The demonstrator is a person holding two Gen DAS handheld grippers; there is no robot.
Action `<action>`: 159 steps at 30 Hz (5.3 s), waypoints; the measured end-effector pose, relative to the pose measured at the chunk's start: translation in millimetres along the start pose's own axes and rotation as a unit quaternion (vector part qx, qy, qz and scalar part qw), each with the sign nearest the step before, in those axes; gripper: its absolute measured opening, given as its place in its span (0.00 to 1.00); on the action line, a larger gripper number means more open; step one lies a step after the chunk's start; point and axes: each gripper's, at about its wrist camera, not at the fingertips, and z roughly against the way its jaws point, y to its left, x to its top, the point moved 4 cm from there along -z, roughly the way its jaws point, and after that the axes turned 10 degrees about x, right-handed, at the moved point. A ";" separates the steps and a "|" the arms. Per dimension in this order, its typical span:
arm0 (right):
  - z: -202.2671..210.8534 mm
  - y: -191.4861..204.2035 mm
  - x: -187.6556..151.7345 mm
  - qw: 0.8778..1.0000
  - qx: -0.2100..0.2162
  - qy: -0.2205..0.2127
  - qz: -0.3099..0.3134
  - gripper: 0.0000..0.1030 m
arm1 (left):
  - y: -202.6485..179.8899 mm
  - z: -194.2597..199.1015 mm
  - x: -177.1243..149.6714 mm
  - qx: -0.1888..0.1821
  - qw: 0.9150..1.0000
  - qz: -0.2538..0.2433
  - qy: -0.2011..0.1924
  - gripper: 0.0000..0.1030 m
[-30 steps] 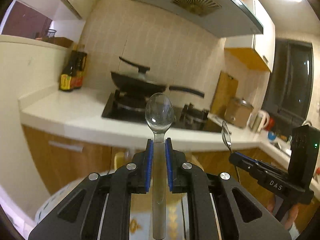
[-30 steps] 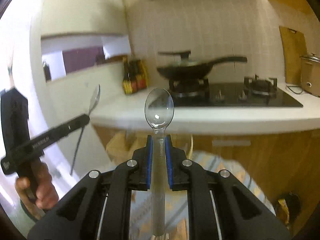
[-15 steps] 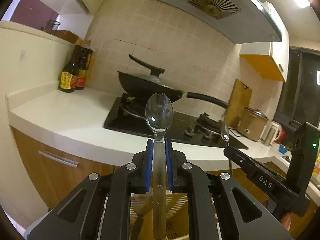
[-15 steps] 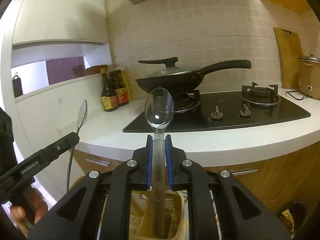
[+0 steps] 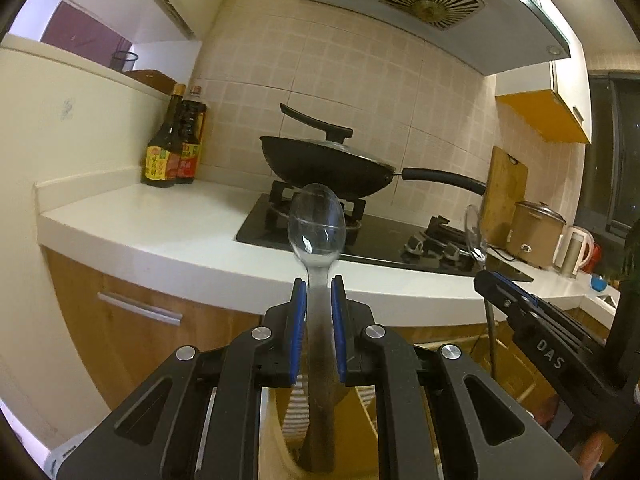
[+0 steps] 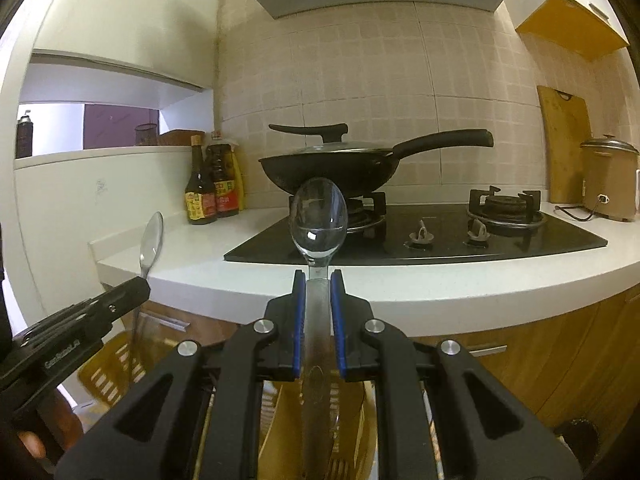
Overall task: Organize utensils
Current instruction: 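Carry the left tool's spoon into the beige basket while the right tool drops its spoon in, then grasp wooden chopsticks with the right tool while the left tool grasps a chopstick, then lift the left tool's chopstick into the beige basket while the right tool inserts its chopsticks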
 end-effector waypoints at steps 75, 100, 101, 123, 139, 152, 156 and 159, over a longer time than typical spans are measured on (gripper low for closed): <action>151.6 52.9 -188.4 0.854 0.016 0.519 -0.038 0.10 | 0.5 141.0 -190.8 -0.011 0.895 -0.194 0.401 0.07; 143.9 6.9 -183.8 0.840 0.032 0.533 -0.102 0.09 | -4.4 137.2 -192.1 -0.008 0.892 -0.213 0.400 0.05; 145.2 5.1 -183.0 0.842 0.030 0.528 -0.103 0.09 | -3.1 137.0 -191.5 -0.010 0.893 -0.207 0.399 0.04; 163.6 29.4 -78.7 0.938 0.047 0.343 -0.033 0.09 | -8.8 163.5 -82.5 -0.047 0.965 -0.112 0.233 0.03; 137.3 47.3 41.8 0.987 0.095 0.125 -0.017 0.09 | -25.7 140.7 53.1 -0.084 0.995 -0.029 0.049 0.03; 62.6 6.4 61.5 1.000 0.019 0.002 -0.025 0.09 | -34.9 65.0 60.2 -0.028 0.997 -0.037 -0.054 0.04; 42.5 -1.5 52.2 1.000 0.000 0.004 -0.029 0.10 | -30.6 43.1 53.0 0.000 0.998 -0.028 -0.059 0.04; 30.5 -3.7 44.4 0.999 -0.005 0.015 -0.035 0.10 | -27.2 31.0 45.6 0.012 0.998 -0.016 -0.055 0.04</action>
